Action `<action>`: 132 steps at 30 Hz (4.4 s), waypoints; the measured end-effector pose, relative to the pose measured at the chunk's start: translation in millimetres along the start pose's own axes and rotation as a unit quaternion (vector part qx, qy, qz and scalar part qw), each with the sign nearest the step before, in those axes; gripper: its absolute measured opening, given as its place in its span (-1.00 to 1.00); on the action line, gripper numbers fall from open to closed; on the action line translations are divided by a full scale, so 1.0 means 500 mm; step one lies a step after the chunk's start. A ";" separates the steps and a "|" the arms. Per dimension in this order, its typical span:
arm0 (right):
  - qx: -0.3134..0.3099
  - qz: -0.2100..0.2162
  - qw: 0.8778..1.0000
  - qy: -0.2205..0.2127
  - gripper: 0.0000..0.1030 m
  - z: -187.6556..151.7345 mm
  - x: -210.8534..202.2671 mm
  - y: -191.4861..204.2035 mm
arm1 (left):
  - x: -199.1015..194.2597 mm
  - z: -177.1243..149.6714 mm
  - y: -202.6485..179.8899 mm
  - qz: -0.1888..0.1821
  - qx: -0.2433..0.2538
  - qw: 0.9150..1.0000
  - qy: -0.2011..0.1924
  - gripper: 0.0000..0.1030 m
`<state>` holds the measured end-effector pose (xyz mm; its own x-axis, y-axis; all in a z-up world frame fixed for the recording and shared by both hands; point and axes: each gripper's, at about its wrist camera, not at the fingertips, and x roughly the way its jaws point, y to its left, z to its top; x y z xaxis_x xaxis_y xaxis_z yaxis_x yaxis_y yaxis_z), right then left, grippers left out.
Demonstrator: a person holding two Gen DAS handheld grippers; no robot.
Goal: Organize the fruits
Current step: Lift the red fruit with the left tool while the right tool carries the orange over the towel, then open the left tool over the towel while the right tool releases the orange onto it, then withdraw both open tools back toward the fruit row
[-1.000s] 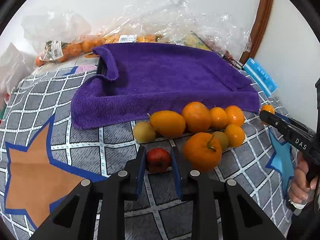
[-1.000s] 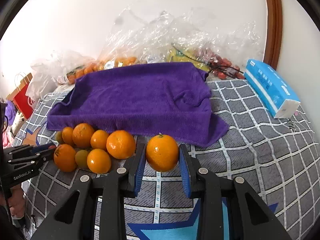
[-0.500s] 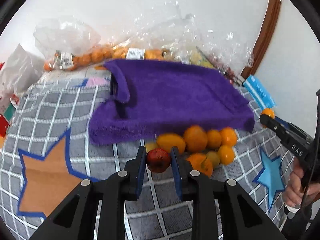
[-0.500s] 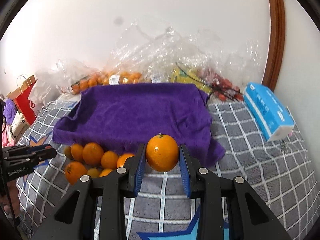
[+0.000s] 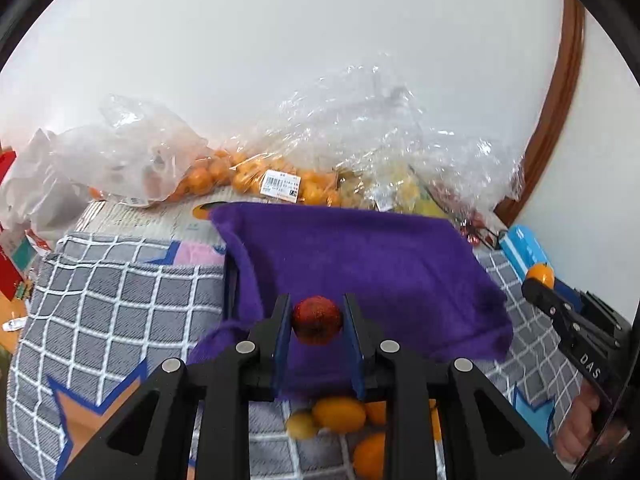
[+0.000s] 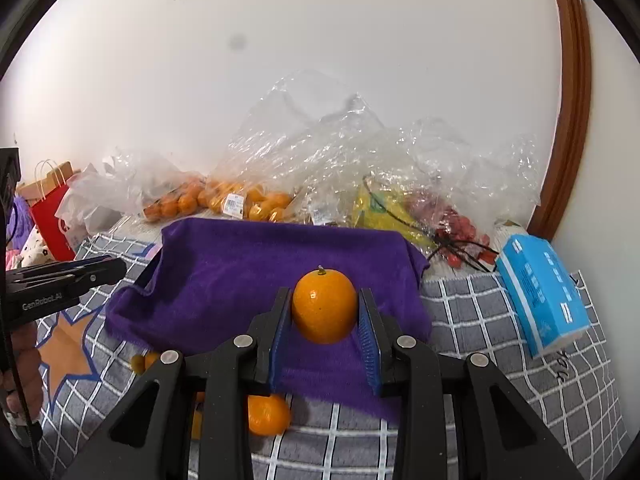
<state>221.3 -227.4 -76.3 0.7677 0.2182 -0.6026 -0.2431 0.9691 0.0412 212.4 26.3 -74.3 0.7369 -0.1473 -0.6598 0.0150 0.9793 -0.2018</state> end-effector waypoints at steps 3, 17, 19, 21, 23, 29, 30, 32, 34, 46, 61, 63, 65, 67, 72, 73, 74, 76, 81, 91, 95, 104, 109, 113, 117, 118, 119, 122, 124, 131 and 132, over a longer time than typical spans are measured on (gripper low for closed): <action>0.003 -0.002 1.000 0.003 -0.38 0.009 0.024 -0.007 | 0.028 0.009 -0.002 0.004 -0.005 1.000 0.002 -0.53; 0.038 -0.004 0.998 0.055 -0.38 -0.024 0.147 -0.059 | 0.146 -0.008 0.005 0.011 -0.006 0.999 0.037 -0.53; 0.036 -0.005 0.997 0.062 -0.38 -0.030 0.159 -0.059 | 0.155 -0.013 0.002 0.012 -0.001 0.999 0.040 -0.53; 0.034 -0.007 0.997 0.068 -0.38 -0.036 0.169 -0.058 | 0.162 -0.018 0.002 0.009 0.002 0.999 0.041 -0.53; 0.036 -0.004 0.997 0.072 -0.38 -0.040 0.175 -0.059 | 0.168 -0.021 0.003 0.006 -0.001 0.999 0.043 -0.53; 0.028 -0.005 0.997 0.070 -0.38 -0.047 0.182 -0.056 | 0.181 -0.026 0.011 -0.004 -0.012 0.999 0.044 -0.53; 0.027 -0.003 0.997 0.071 -0.38 -0.048 0.184 -0.056 | 0.183 -0.028 0.011 -0.003 -0.012 0.999 0.044 -0.53; 0.026 -0.001 0.997 0.074 -0.38 -0.051 0.191 -0.054 | 0.187 -0.031 0.011 -0.001 -0.011 0.999 0.046 -0.53; 0.025 0.000 0.997 0.078 -0.38 -0.055 0.197 -0.053 | 0.193 -0.034 0.012 -0.002 -0.013 0.999 0.051 -0.53; 0.024 -0.001 0.995 0.093 -0.38 -0.071 0.218 -0.051 | 0.211 -0.041 0.008 0.007 -0.005 0.998 0.057 -0.53; 0.004 -0.015 0.999 0.040 0.24 -0.062 0.166 -0.035 | 0.184 -0.036 0.010 -0.003 -0.017 0.999 0.045 -0.26; -0.001 -0.016 0.999 0.031 0.24 -0.059 0.154 -0.031 | 0.171 -0.034 0.007 0.002 -0.016 0.999 0.032 -0.10; -0.009 -0.013 1.000 0.011 0.24 -0.052 0.134 -0.023 | 0.152 -0.030 0.001 0.014 -0.012 1.000 0.015 -0.07; -0.026 -0.017 0.999 -0.007 0.24 -0.042 0.112 -0.012 | 0.129 -0.024 -0.010 0.017 -0.004 1.000 0.001 -0.07; -0.034 -0.037 0.998 -0.029 0.24 -0.026 0.050 0.007 | 0.076 -0.016 -0.036 0.011 0.019 1.000 -0.022 -0.07; -0.030 -0.036 0.999 -0.026 0.24 -0.025 0.035 0.010 | 0.069 -0.017 -0.038 0.009 0.021 1.000 -0.021 -0.07; -0.028 -0.034 0.999 -0.021 0.24 -0.023 0.029 0.010 | 0.060 -0.019 -0.040 0.008 0.022 1.000 -0.020 -0.07; -0.018 -0.026 1.000 -0.003 0.24 -0.026 0.010 0.013 | 0.041 -0.022 -0.036 -0.002 0.014 1.000 -0.015 -0.07; 0.004 -0.015 1.000 0.018 0.16 -0.053 -0.023 0.019 | 0.000 -0.042 -0.012 -0.006 -0.003 1.000 0.007 -0.08; 0.049 0.020 0.997 0.048 0.13 -0.125 -0.074 0.033 | -0.062 -0.119 0.038 0.014 -0.008 0.999 0.030 -0.08; 0.039 0.016 0.998 0.049 0.13 -0.152 -0.079 0.054 | -0.072 -0.146 0.059 0.012 -0.016 0.999 0.036 -0.08; 0.036 0.010 0.997 0.072 0.01 -0.197 -0.069 0.070 | -0.068 -0.194 0.094 0.028 -0.016 0.998 0.051 -0.07; 0.035 0.009 0.997 0.074 -0.06 -0.200 -0.054 0.076 | -0.045 -0.203 0.108 0.016 -0.019 0.998 0.061 -0.07; 0.039 0.004 0.996 0.082 -0.19 -0.196 -0.026 0.077 | -0.030 -0.209 0.114 0.009 -0.021 0.998 0.059 -0.07; 0.048 0.007 0.994 0.096 -0.26 -0.187 0.008 0.069 | -0.022 -0.216 0.121 -0.001 -0.022 0.998 0.051 -0.07; 0.050 0.010 0.994 0.100 -0.26 -0.183 0.016 0.067 | -0.021 -0.217 0.123 -0.004 -0.024 0.998 0.053 -0.07; 0.051 0.013 0.993 0.103 -0.26 -0.180 0.023 0.066 | -0.023 -0.218 0.124 -0.008 -0.025 0.998 0.053 -0.05; 0.047 0.023 0.992 0.116 -0.26 -0.172 0.043 0.069 | -0.022 -0.223 0.126 -0.012 -0.030 0.998 0.053 0.00; 0.033 0.018 0.992 0.122 -0.26 -0.171 0.056 0.078 | -0.020 -0.223 0.121 -0.011 -0.024 0.998 0.053 0.01; 0.049 0.032 0.990 0.129 -0.15 -0.164 0.081 0.065 | -0.018 -0.224 0.120 -0.014 -0.025 0.998 0.051 0.04; 0.053 0.039 0.989 0.133 -0.15 -0.161 0.086 0.061 | -0.017 -0.224 0.121 -0.015 -0.025 0.998 0.050 0.04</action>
<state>199.0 -197.5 -165.3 0.5618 0.2686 -0.7825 -0.2205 0.9602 0.1714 131.0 71.2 -161.9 0.6648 -0.1927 -0.7218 0.0008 0.9663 -0.2573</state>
